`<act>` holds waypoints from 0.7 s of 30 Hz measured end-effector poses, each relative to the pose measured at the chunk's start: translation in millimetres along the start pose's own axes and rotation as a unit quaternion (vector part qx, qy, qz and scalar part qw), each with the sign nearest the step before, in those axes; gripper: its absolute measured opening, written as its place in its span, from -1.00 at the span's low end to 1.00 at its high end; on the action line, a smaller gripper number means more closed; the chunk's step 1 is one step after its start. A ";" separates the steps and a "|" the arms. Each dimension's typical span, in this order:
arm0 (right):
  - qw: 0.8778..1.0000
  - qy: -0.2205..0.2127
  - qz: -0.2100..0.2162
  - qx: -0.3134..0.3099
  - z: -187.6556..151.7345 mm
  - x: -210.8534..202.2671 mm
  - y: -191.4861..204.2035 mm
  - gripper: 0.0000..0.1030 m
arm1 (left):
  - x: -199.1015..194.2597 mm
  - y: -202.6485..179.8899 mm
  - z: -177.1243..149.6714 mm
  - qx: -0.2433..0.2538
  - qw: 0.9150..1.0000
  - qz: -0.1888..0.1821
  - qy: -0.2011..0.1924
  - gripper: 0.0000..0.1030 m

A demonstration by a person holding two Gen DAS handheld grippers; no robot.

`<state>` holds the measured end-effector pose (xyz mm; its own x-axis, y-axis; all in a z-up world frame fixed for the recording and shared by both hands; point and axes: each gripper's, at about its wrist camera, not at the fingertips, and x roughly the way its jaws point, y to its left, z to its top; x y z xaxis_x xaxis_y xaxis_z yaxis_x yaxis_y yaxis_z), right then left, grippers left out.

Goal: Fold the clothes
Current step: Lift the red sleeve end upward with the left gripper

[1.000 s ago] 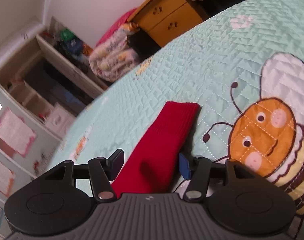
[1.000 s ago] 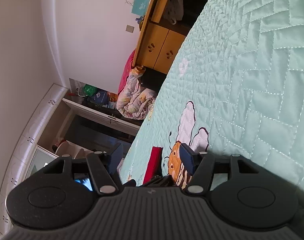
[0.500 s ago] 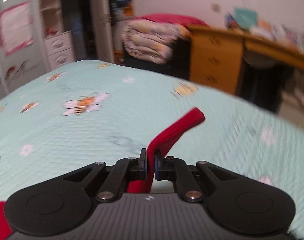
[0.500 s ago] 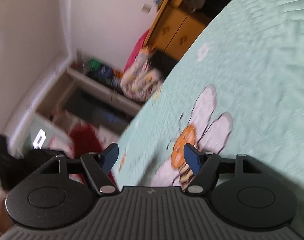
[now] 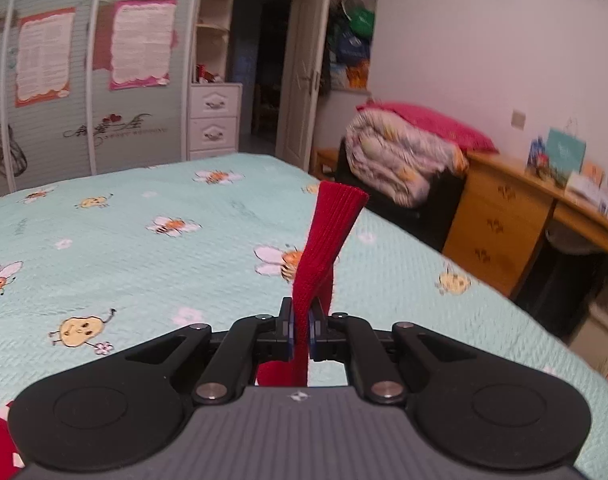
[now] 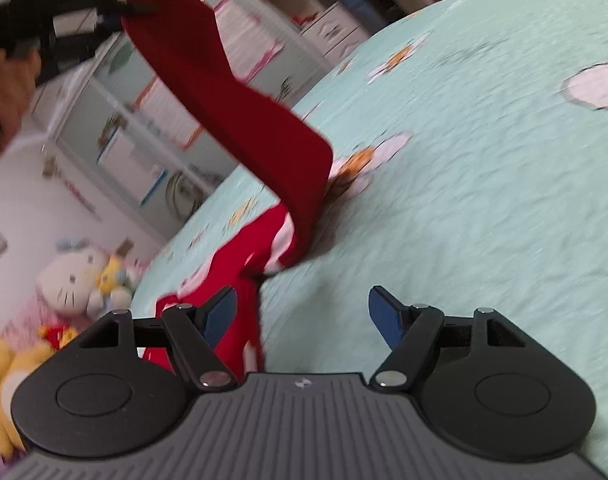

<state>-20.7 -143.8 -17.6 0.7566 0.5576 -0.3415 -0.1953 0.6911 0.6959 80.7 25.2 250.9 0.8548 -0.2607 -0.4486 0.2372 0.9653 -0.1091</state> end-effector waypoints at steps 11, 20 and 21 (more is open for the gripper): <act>0.999 0.006 0.001 -0.034 -5.2 3.9 2.8 0.43 | -34.2 45.2 13.6 -0.037 0.999 -0.010 -0.038 -0.86; 0.999 0.007 -0.007 -0.049 -6.4 7.7 7.1 0.43 | -57.0 67.8 18.2 -0.049 0.997 -0.025 -0.058 -0.87; 0.999 0.008 -0.007 -0.050 -6.4 8.1 7.3 0.43 | -58.7 70.1 18.1 -0.049 0.997 -0.026 -0.058 -0.87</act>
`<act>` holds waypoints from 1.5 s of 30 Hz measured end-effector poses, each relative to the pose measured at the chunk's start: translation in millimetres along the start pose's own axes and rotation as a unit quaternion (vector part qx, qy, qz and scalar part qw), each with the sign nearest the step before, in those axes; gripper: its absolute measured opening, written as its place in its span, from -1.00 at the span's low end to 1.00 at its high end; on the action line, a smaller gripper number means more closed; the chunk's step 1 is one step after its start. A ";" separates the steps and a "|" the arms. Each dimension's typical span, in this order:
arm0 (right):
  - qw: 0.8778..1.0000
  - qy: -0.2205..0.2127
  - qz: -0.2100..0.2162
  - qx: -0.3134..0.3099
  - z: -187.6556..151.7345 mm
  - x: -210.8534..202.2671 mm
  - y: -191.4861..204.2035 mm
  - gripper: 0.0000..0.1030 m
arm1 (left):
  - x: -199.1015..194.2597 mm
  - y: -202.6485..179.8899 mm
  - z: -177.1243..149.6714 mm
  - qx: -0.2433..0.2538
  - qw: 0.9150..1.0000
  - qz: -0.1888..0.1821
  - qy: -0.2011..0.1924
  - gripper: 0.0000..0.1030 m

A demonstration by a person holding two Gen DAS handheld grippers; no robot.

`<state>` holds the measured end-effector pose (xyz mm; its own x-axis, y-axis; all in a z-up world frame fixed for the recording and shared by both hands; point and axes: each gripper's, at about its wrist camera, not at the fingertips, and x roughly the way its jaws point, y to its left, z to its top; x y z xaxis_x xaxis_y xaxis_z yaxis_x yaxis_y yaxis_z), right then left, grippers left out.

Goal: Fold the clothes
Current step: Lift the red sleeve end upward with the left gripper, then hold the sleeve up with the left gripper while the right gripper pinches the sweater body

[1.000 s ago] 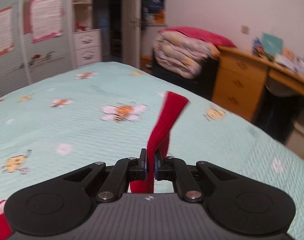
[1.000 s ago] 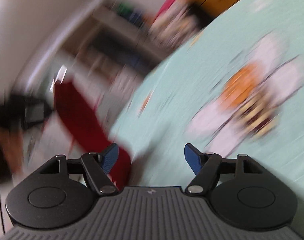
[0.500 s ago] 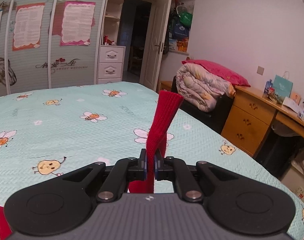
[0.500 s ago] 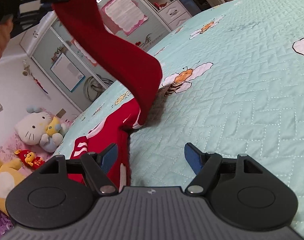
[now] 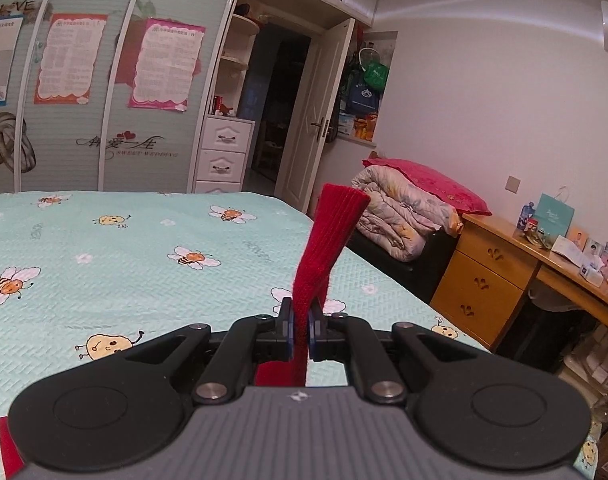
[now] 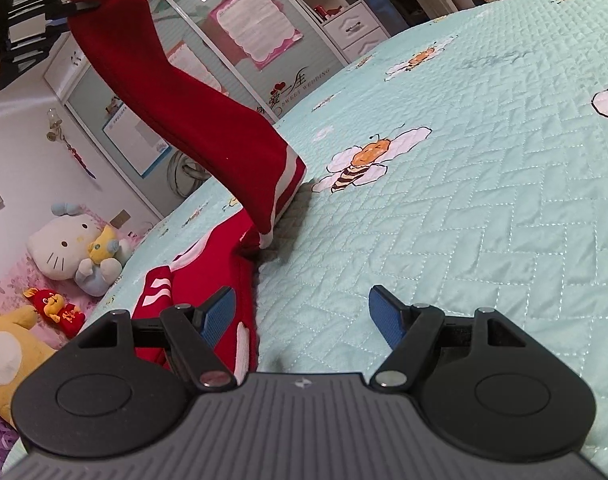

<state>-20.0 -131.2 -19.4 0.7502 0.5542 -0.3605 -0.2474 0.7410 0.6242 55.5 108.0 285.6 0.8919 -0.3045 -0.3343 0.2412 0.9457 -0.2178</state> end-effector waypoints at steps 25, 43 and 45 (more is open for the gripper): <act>1.000 -0.003 0.003 -0.003 -2.3 0.0 -0.1 0.43 | -166.8 190.9 -71.1 -0.195 0.945 0.201 -0.168 -0.91; 0.983 0.099 -0.032 -0.154 -31.7 17.7 92.9 -0.83 | -135.7 228.5 -60.8 -0.173 0.968 0.131 -0.124 -0.91; 0.979 0.098 -0.032 -0.175 -32.2 13.6 104.2 -0.86 | -131.6 231.6 -55.6 -0.156 0.970 0.137 -0.123 -0.91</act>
<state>-55.3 -34.3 18.4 0.6477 0.5394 -0.5382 -0.4249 0.8420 0.3326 -27.3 360.8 228.1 0.9798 0.0259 -0.1982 -0.1110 0.8950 -0.4320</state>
